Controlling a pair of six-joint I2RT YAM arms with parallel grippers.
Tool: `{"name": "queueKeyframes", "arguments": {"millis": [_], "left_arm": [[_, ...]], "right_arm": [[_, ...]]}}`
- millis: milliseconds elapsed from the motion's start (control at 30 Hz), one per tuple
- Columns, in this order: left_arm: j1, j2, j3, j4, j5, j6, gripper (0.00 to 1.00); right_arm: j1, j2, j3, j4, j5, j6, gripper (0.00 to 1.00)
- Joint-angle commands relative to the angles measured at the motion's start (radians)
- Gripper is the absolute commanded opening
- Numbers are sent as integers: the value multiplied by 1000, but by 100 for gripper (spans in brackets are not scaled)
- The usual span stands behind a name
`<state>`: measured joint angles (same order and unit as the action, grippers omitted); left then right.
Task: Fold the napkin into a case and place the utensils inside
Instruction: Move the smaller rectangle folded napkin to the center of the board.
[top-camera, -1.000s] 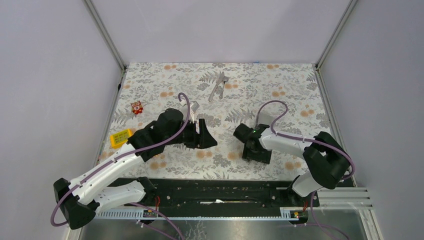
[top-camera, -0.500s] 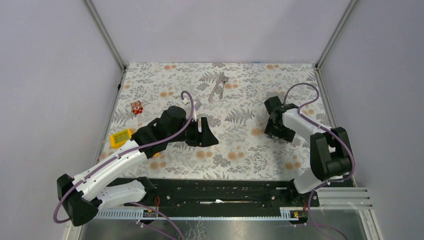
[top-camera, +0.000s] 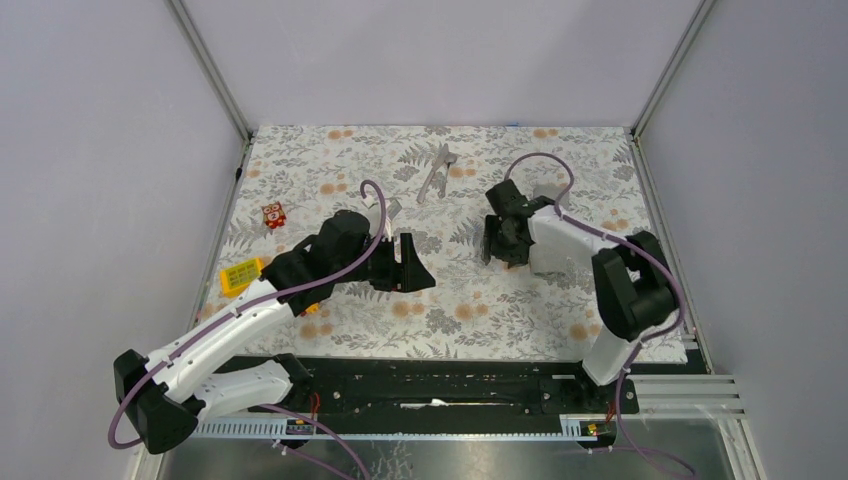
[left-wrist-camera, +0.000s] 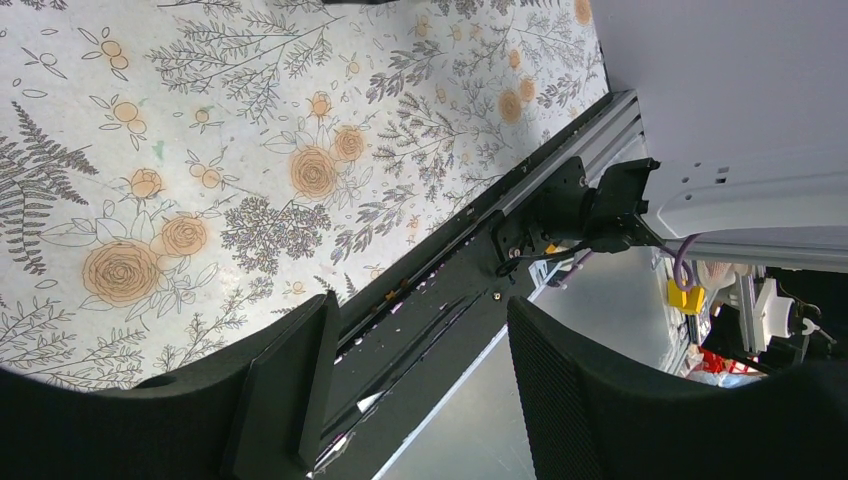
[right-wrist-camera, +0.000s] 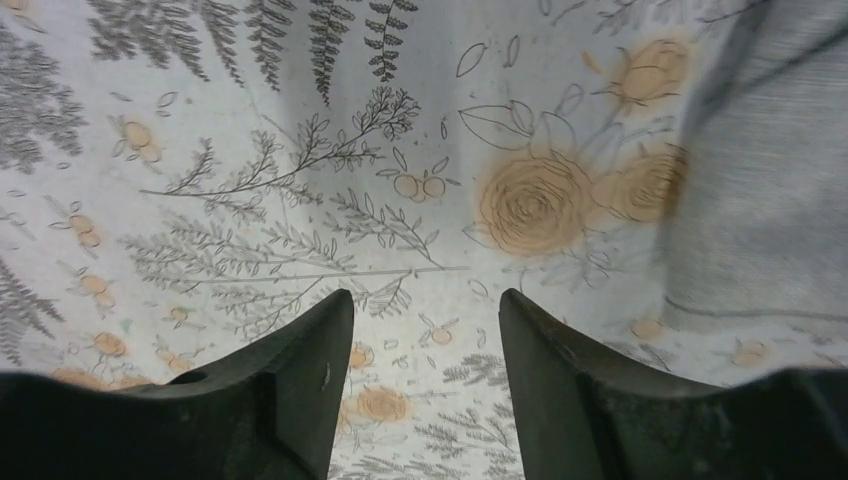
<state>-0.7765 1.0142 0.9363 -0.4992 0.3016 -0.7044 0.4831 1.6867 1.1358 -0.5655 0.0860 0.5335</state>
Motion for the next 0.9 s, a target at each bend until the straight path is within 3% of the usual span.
{"name": "queueKeyframes", "arguments": {"millis": [0,100,267,400,600,867], "left_arm": [[14,-29,37,28,11,17,68],[20,-31,33,24,19,19,68],[31,-37,29,14,27,29,68],[41,-30,26,17,43,32,68],[65,-24,32,13,32,39,69],[127,-15,36,-9,-3,35,71]], "right_arm": [[-36,73,17,52,-54,-17,61],[-130,73,-43,33,-8,11,59],[-277,-59,-143,10,115,-2,62],[-262,-106,-98,-16,83,-67,66],[-103,-93,96,3,5,-122,83],[-61,257,490,109,-43,-69,94]]}}
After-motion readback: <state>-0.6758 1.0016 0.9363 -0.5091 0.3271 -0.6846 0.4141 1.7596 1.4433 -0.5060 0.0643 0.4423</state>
